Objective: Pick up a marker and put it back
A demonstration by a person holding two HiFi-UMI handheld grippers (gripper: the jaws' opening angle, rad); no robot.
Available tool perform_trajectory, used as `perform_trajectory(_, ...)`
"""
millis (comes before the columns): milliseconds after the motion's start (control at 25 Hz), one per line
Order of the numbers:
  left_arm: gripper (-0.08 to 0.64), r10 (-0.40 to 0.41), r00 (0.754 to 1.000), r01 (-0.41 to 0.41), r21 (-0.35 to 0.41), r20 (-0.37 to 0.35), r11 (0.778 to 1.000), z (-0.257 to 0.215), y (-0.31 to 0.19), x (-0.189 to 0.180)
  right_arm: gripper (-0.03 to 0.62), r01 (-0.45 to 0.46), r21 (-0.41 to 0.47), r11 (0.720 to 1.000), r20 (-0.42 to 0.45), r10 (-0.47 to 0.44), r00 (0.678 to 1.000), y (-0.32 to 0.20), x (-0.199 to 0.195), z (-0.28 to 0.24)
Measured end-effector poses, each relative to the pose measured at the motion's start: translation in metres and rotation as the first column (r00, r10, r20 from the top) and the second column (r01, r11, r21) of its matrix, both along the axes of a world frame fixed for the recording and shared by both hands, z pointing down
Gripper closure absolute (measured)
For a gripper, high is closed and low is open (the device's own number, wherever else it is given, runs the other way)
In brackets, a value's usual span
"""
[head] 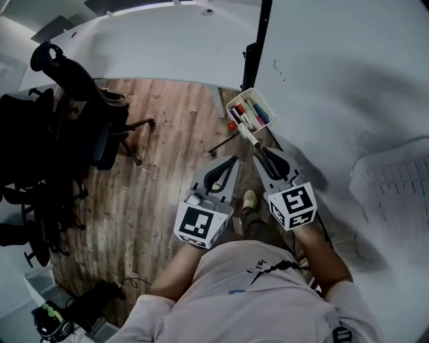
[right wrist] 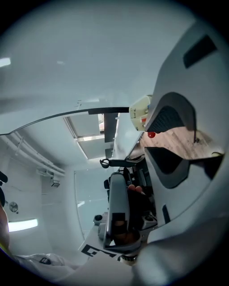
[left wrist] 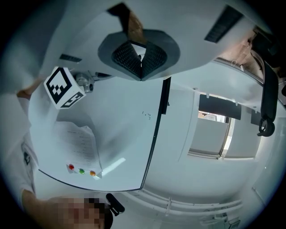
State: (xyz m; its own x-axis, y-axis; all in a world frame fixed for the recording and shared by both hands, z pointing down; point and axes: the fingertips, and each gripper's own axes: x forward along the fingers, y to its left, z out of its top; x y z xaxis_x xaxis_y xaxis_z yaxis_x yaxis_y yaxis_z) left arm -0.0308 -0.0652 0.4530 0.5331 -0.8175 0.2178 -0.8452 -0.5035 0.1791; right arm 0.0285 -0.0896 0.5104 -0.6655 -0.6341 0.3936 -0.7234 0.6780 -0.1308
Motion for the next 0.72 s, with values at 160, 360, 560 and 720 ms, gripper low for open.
perform_trajectory(160,0.549,0.029,1.0,-0.029,-0.012,-0.008,0.999,0.008,-0.013,-0.006,0.471,-0.035,-0.011,0.999,-0.073,0.035,0.997,-0.015,-0.003,0.021)
perform_trajectory(360,0.549,0.053,0.999,-0.053,-0.023,-0.013,0.998,0.016,-0.027,-0.011,0.466,-0.06,-0.031,0.998,-0.124,0.056,0.991,-0.028,-0.007,0.041)
perform_trajectory(560,0.549,0.06,0.998,-0.06,-0.036,-0.019,0.998,0.02,-0.036,-0.018,0.471,-0.096,-0.035,0.995,-0.151,0.09,0.984,-0.038,-0.008,0.051)
perform_trajectory(720,0.549,0.062,0.998,-0.062,-0.04,-0.016,0.997,0.02,-0.042,-0.023,0.509,-0.107,-0.038,0.994,-0.16,0.1,0.982,-0.044,-0.009,0.054)
